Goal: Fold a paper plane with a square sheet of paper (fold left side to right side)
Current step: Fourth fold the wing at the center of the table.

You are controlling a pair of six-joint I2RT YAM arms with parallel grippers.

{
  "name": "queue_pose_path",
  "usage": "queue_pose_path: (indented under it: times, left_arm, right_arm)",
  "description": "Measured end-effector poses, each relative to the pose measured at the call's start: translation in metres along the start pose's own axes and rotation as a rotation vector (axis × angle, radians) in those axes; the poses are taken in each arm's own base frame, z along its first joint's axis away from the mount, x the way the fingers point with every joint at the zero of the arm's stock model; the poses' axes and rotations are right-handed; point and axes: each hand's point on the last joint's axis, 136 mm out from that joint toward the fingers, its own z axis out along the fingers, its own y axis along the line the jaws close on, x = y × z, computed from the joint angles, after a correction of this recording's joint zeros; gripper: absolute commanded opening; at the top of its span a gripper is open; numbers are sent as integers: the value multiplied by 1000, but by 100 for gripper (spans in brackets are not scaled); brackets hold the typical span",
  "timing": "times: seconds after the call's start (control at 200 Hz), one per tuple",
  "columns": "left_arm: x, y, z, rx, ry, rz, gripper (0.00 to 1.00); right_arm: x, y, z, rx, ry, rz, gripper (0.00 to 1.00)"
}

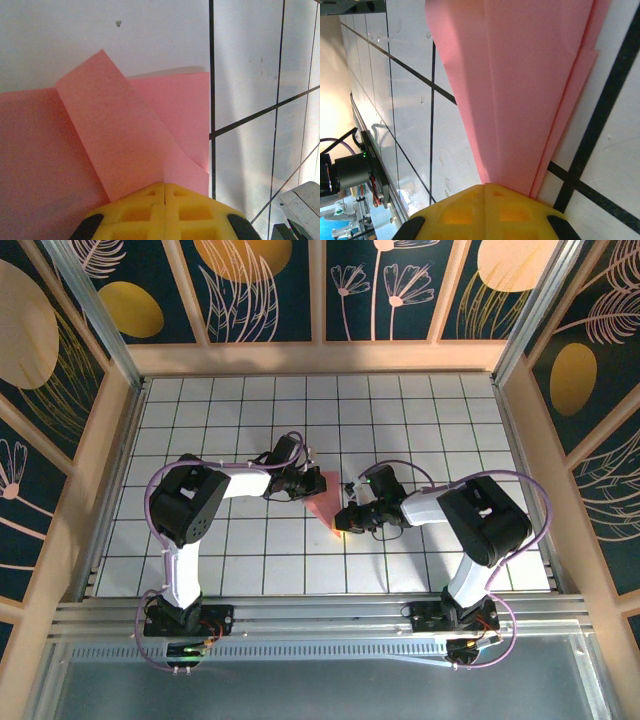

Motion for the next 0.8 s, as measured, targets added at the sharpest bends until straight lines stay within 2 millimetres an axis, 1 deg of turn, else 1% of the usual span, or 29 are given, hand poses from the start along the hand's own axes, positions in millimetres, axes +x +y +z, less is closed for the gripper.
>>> queue_pose_path:
  times: [0.14, 0.415, 0.801]
  left_arm:
    - [0, 0, 0, 0, 0, 0, 0]
    - [0, 0, 0, 0, 0, 0, 0]
    - [0, 0, 0, 0, 0, 0, 0]
  right_arm:
    - [0, 2, -2, 2, -7, -5, 1]
    - [-4, 15, -10, -16, -30, -32, 1]
    - [2, 12, -8, -13, -13, -20, 1]
